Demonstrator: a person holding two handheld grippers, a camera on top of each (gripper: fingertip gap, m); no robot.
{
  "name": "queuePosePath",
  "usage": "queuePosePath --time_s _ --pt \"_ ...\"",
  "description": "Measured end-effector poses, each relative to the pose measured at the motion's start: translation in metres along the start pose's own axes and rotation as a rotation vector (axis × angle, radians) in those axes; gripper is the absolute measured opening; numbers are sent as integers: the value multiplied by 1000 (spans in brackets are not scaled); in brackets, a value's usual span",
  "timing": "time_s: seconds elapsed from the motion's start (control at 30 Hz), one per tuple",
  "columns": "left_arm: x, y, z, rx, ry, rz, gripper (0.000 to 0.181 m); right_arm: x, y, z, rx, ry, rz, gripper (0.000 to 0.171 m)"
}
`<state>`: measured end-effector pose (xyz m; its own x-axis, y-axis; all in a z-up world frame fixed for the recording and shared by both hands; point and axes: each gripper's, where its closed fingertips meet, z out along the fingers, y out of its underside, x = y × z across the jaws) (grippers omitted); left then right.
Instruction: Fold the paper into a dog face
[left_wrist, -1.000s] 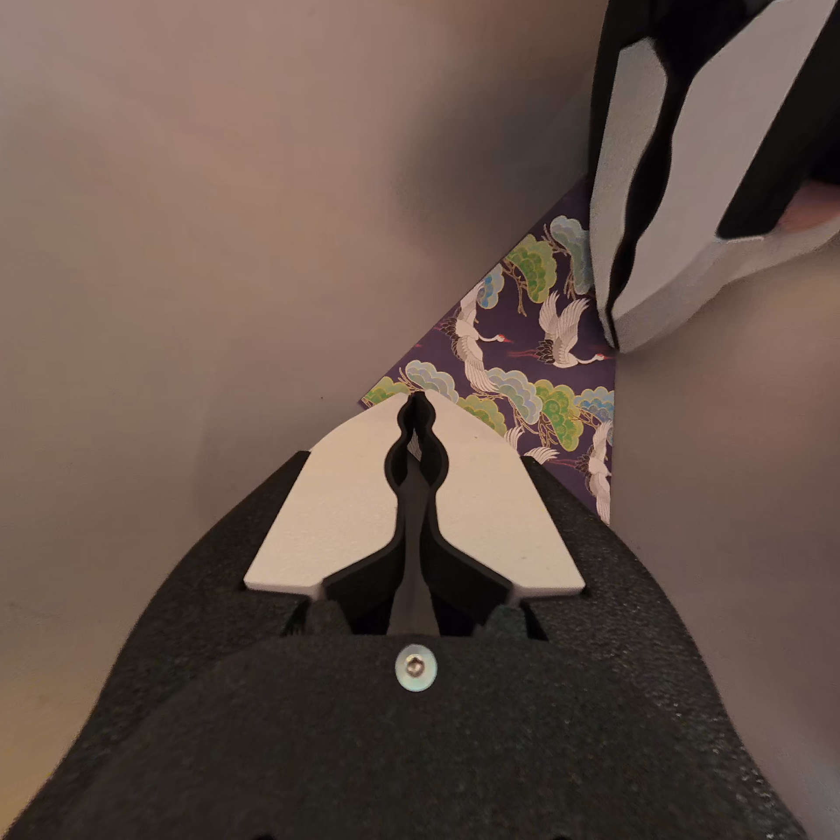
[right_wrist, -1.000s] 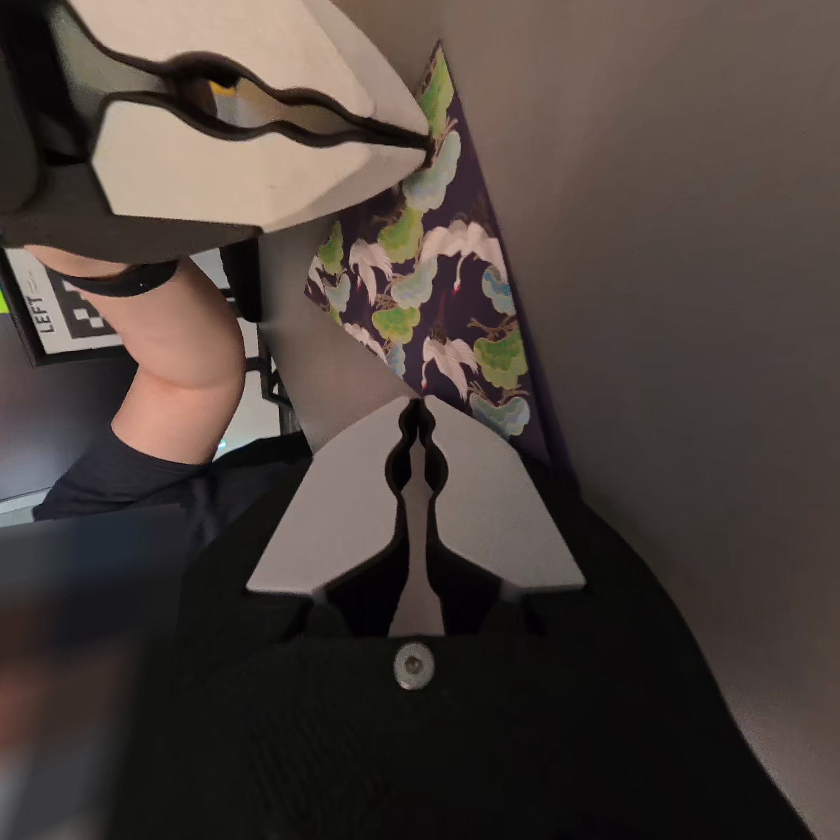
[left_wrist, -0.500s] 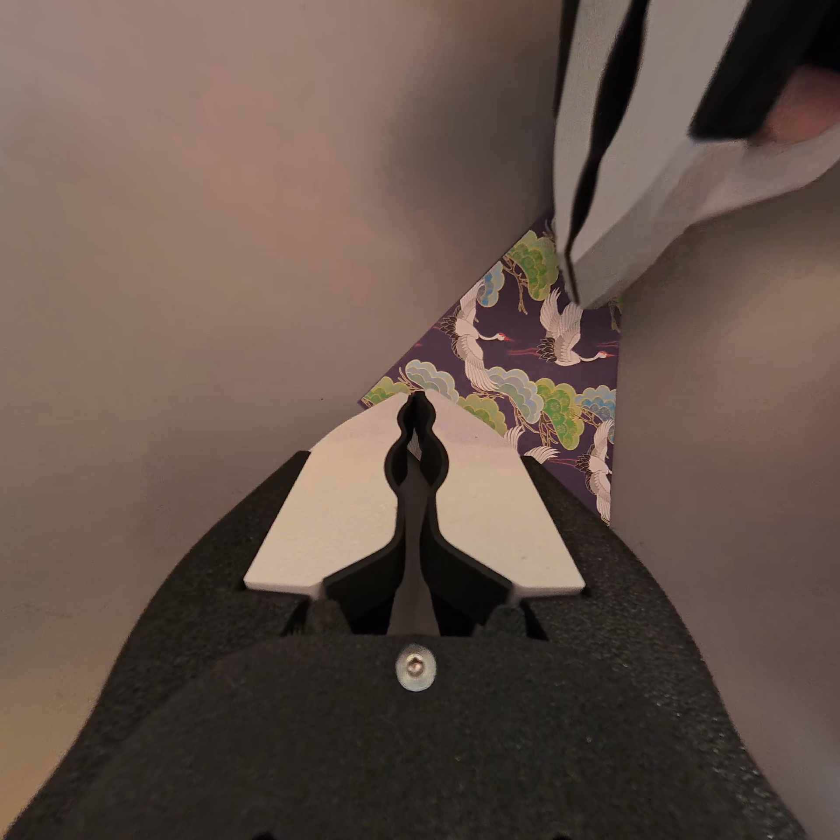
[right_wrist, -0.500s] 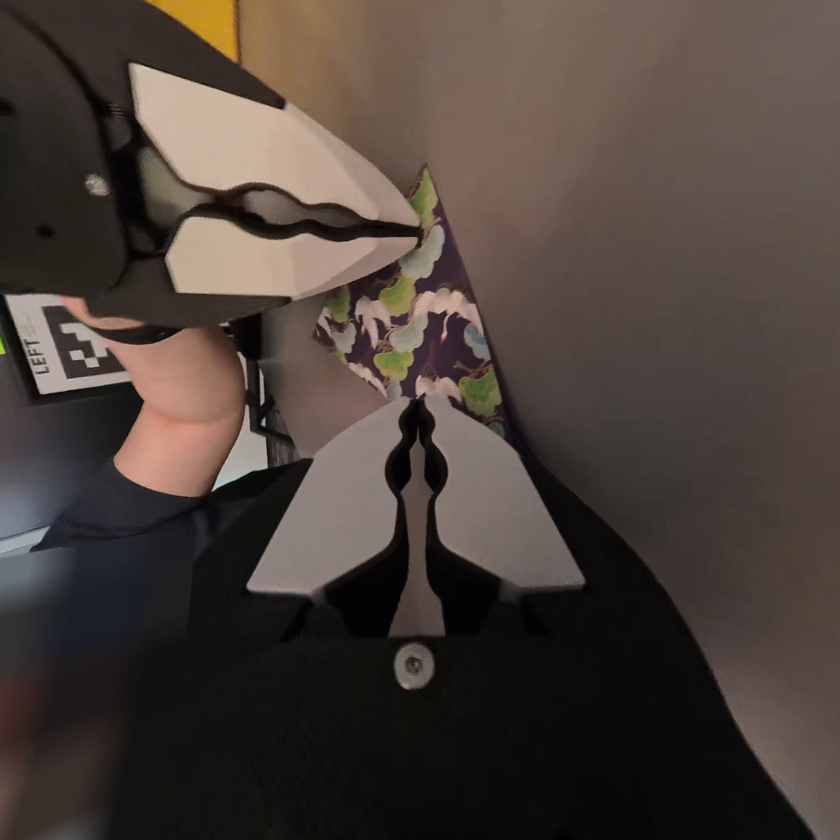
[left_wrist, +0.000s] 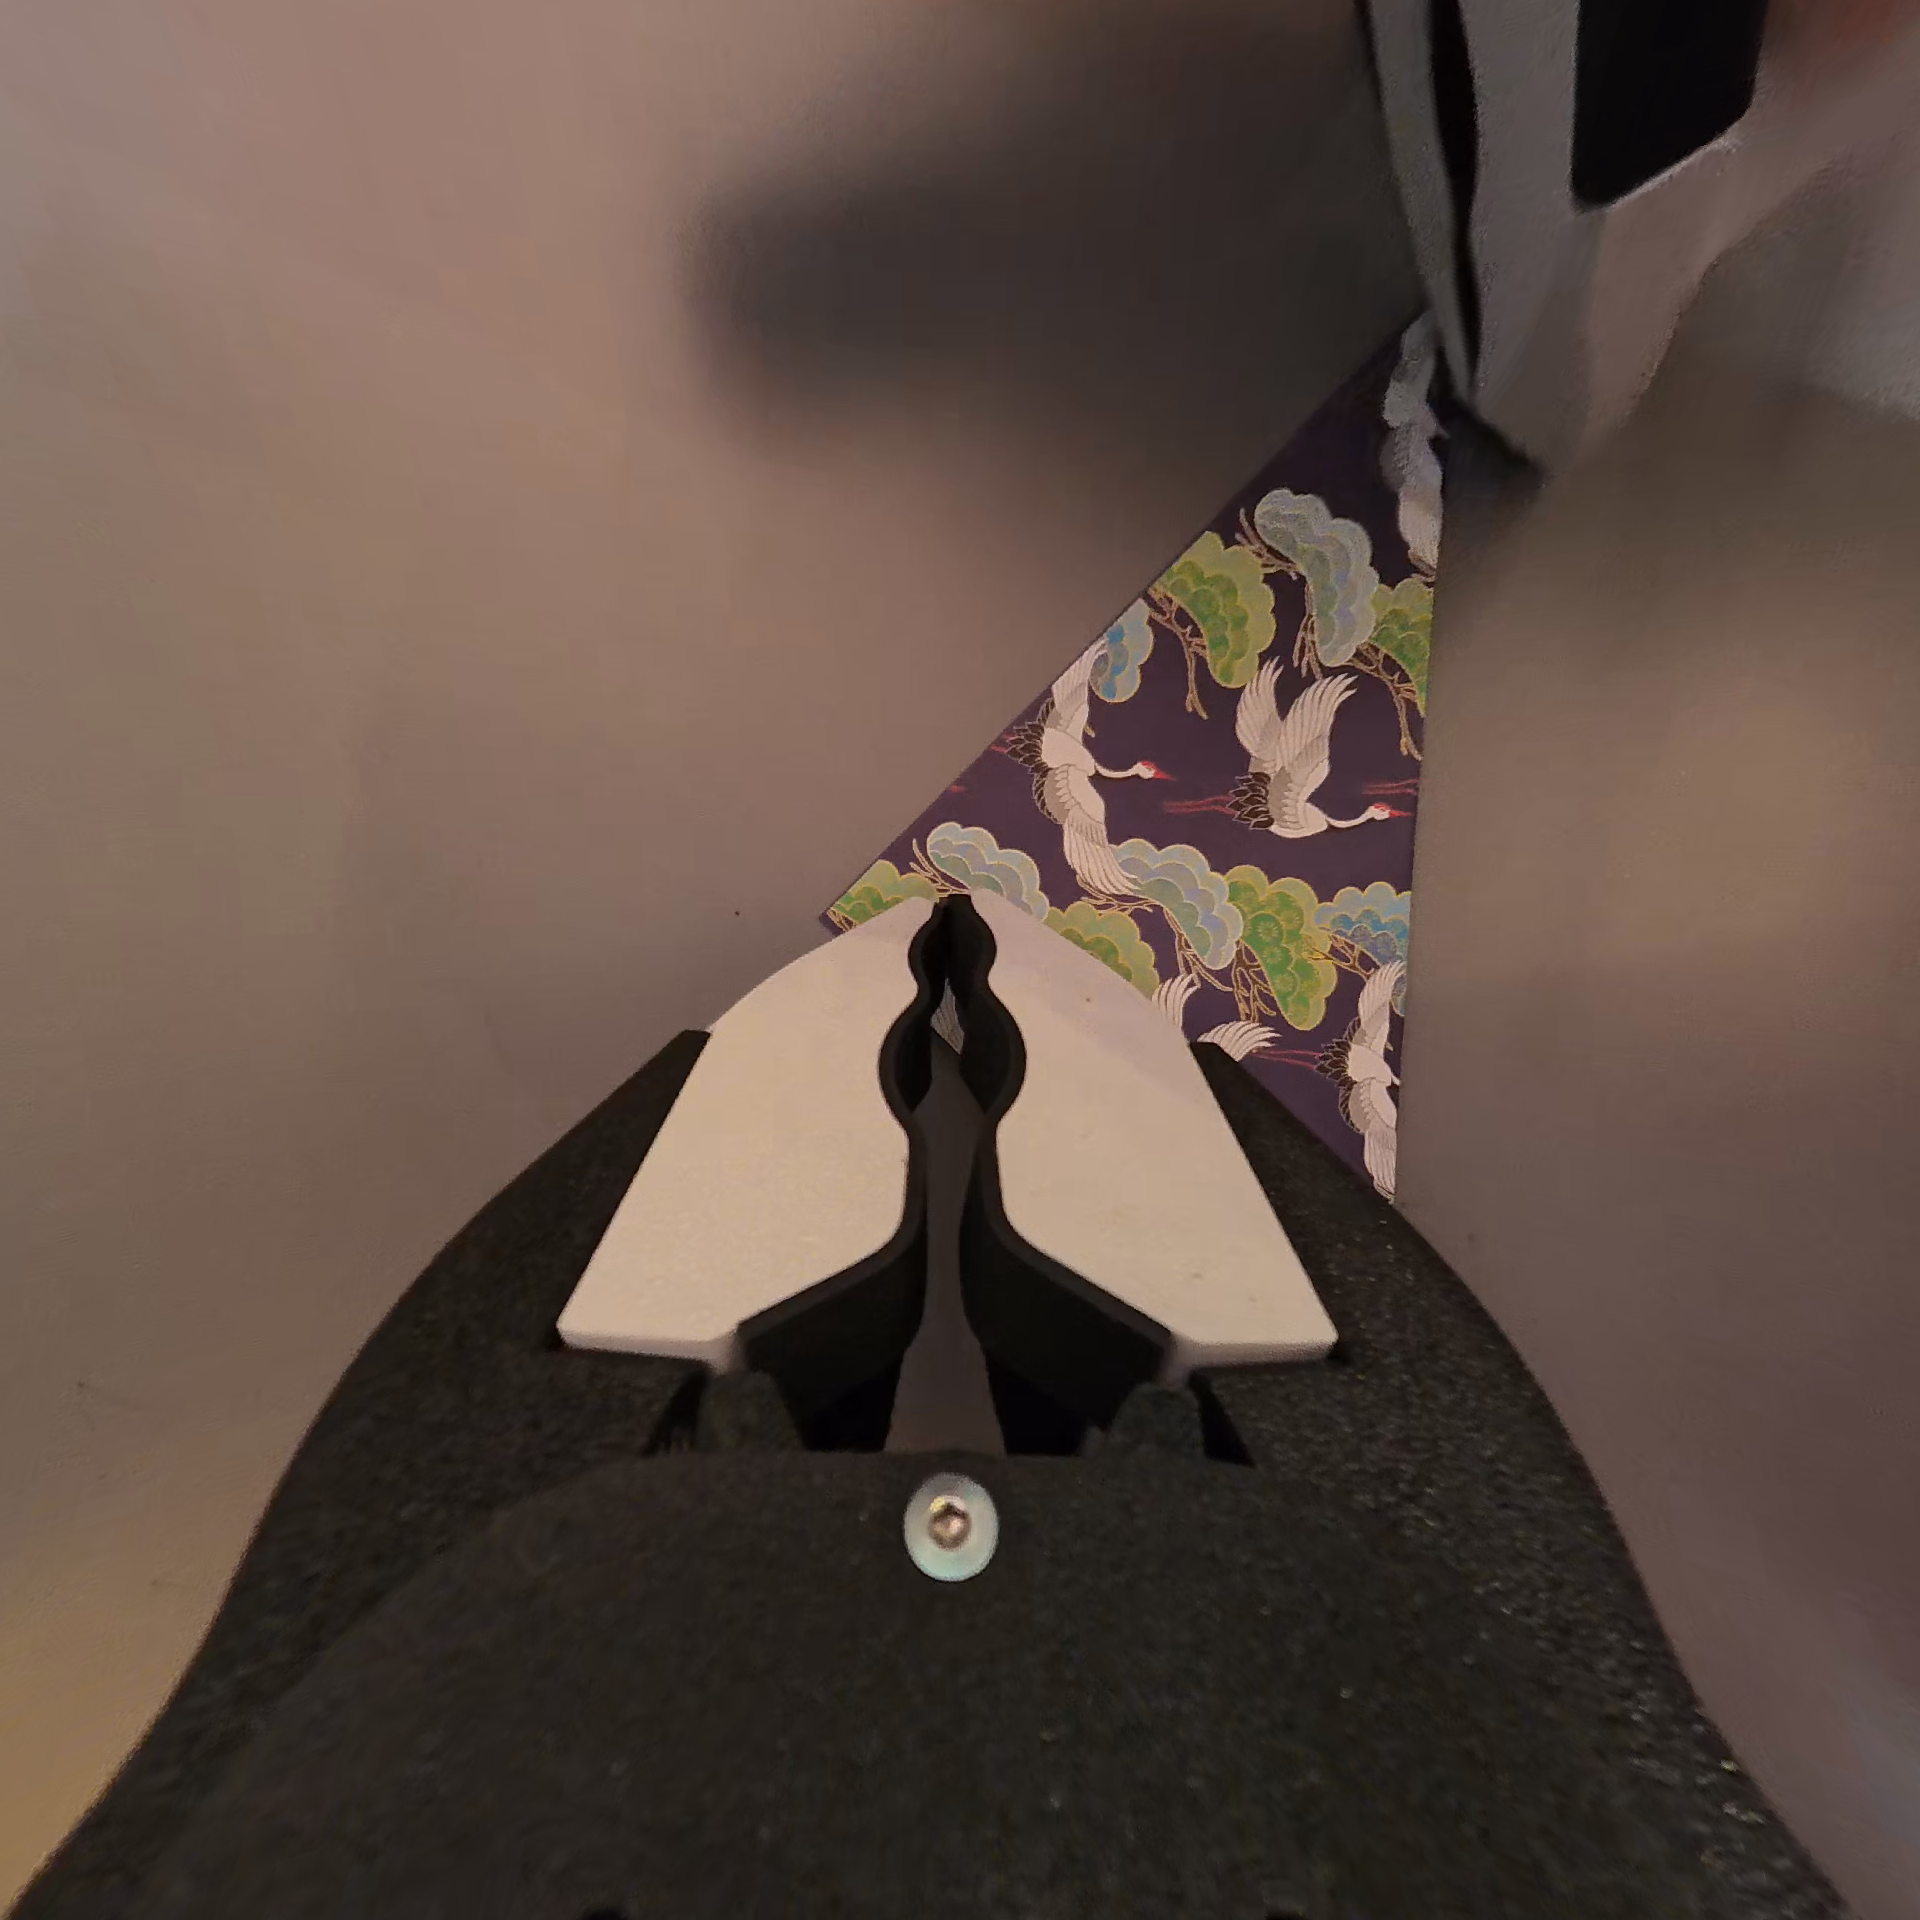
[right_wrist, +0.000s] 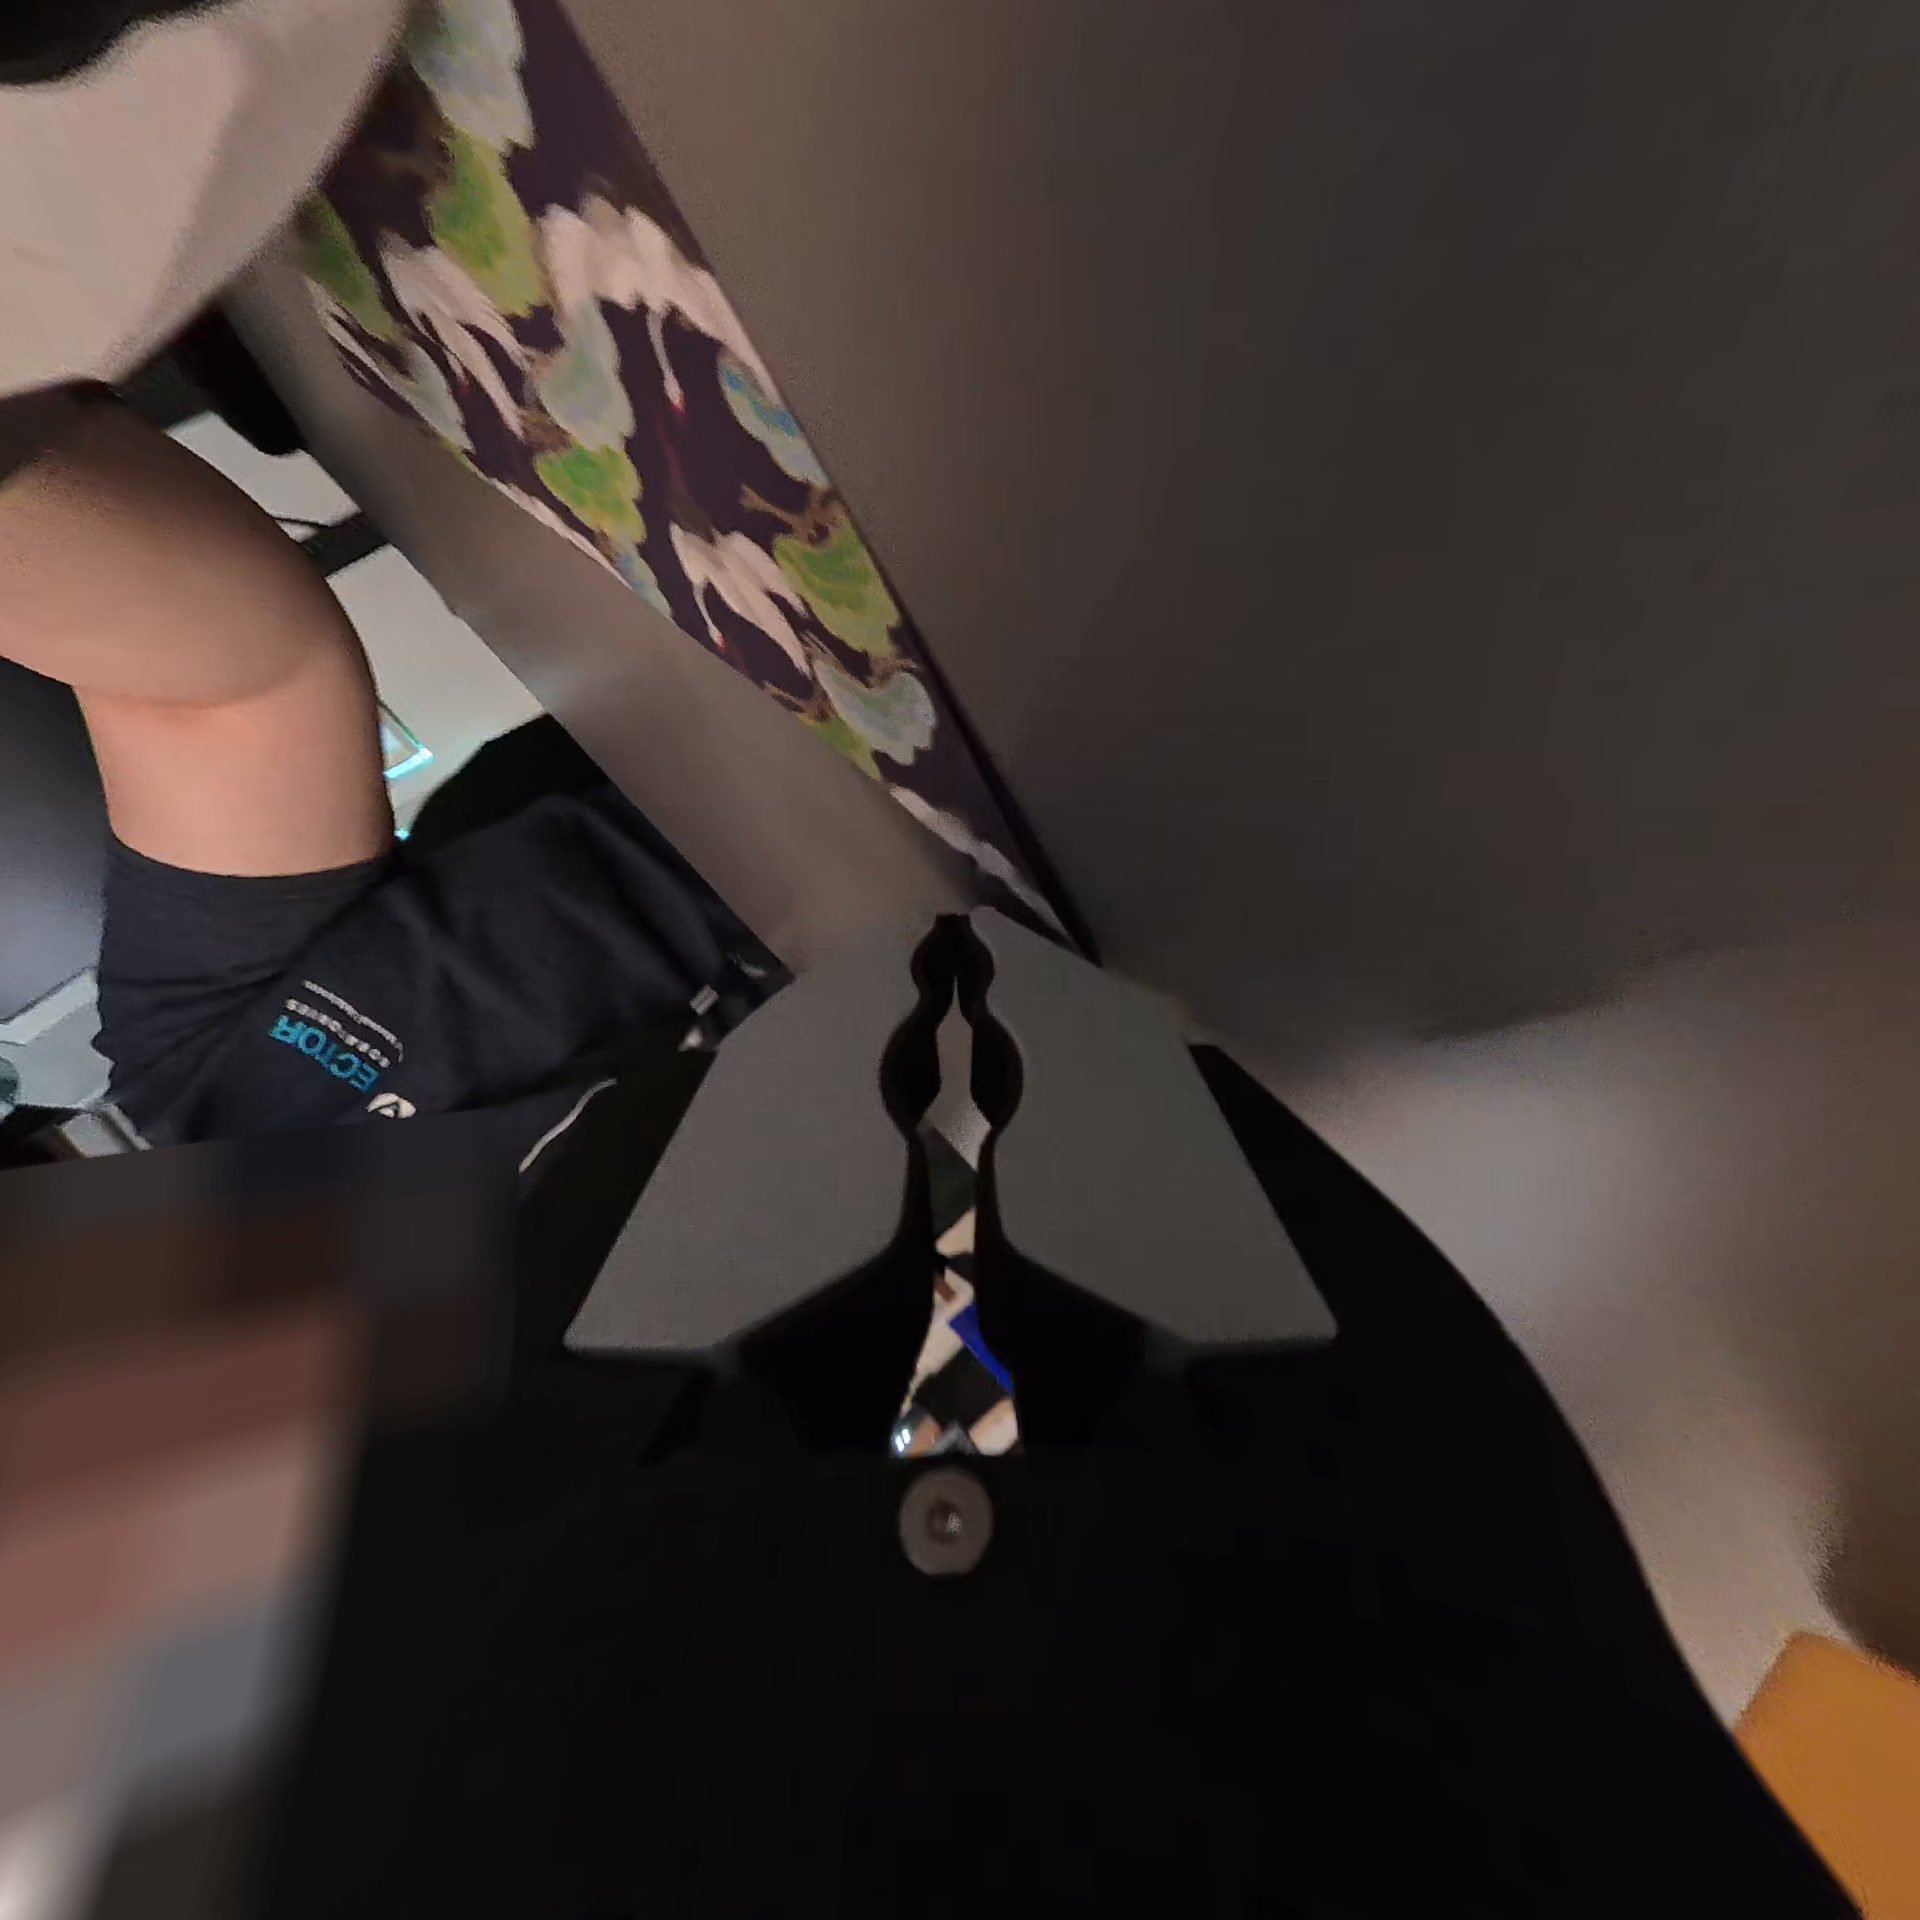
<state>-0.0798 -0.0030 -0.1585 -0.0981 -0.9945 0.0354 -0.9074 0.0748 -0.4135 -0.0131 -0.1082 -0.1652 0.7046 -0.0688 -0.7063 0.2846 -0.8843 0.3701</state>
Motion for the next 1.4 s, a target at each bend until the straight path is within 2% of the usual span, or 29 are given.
queuePosePath --time_s 0.03,0.1,0.2,0.3,0.4,0.53,0.6,0.67,0.73,0.8,0.87,0.93,1.07,1.17,1.4 --pt "0 0 0 0 0 0 0 4 3 -2 -22 35 -7 0" --pt "0 0 0 -1 2 2 0 4 0 -8 1 99 -22 1" --pt "0 0 0 1 6 0 0 -13 -15 -15 59 84 -100 1" --pt "0 0 0 5 8 -2 0 0 -17 -12 23 134 -56 1" --pt "0 0 0 8 10 2 0 3 -14 -10 26 96 -7 1" --pt "0 -1 0 11 10 6 0 16 1 -19 -20 258 -15 1" --pt "-1 -1 0 14 11 4 0 -16 -16 -20 132 102 -126 1" --pt "-1 -1 0 23 6 0 0 -60 -45 -28 432 -87 -258 1" --pt "-1 -1 0 32 3 -2 0 -69 -63 -27 651 -112 -257 1" --pt "-1 -1 0 37 5 -7 0 -81 -68 -14 740 -217 -237 1" --pt "-1 -1 0 39 6 -10 0 -83 -71 4 721 -270 -178 1" --pt "-1 -1 0 39 5 -13 0 -74 -76 19 684 -239 -127 1" --pt "-2 -1 0 42 2 -17 0 -71 -78 23 680 -289 -73 1" --pt "-2 -2 0 45 7 -24 0 -73 -65 36 613 -265 -74 1" --pt "-2 -2 0 67 25 -47 0 -77 -49 47 618 -311 -59 1"
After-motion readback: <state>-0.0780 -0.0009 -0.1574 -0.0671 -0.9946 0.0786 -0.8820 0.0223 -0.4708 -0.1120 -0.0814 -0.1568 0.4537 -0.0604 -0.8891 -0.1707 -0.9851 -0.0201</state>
